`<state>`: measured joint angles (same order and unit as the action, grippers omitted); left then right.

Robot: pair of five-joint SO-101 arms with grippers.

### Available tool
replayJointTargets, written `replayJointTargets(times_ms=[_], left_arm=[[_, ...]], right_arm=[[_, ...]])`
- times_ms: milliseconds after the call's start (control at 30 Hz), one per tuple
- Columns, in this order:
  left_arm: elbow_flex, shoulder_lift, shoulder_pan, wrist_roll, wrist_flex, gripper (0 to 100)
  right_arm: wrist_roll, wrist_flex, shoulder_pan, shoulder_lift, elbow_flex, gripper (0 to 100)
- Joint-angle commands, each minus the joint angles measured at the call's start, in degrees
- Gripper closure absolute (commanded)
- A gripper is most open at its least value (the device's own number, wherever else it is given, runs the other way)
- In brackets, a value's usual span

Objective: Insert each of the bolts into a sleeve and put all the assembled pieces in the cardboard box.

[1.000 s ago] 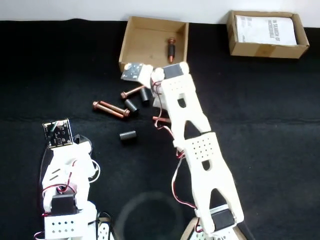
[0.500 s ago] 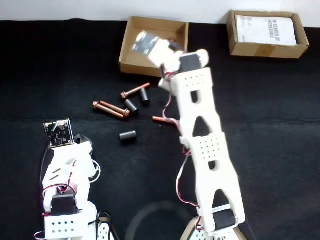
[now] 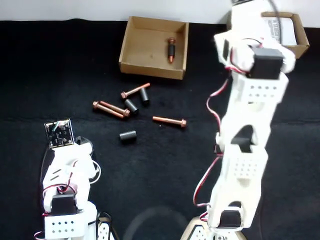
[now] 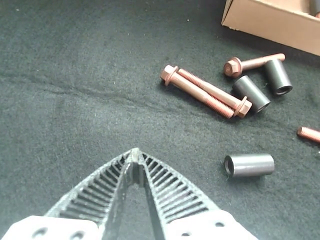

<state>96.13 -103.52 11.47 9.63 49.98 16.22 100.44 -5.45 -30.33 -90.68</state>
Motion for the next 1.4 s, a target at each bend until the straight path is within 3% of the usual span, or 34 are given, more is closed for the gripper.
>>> replayJointTargets(times_ms=[0,567,733,833,1000,1233,1367], left_arm=[[0.92,-0.48,-0.57,0.18,0.26,99],[0.48,2.15,-0.13,0.26,0.26,99],[-2.68,2.24,3.47,0.26,5.63,99],[-5.85,2.24,5.23,-0.62,7.3,99],[-13.23,2.33,6.73,-8.88,10.73,99],[-24.22,2.86,5.41,-11.52,18.64,99],[-33.1,11.3,5.58,-11.52,21.27,99]], right_arm=[[-4.04,0.84,0.31,13.58,7.34,99.1],[-6.59,0.4,0.66,70.2,73.1,99.1],[-6.59,-2.59,0.66,81.01,90.33,99.1],[-6.51,-6.46,0.66,87.16,101.32,99.1],[-6.51,-14.2,0.66,98.15,120.84,99.1],[-6.68,-36.0,0.75,118.55,148.26,99.1],[-6.95,-47.43,0.66,132.18,162.95,99.1]])
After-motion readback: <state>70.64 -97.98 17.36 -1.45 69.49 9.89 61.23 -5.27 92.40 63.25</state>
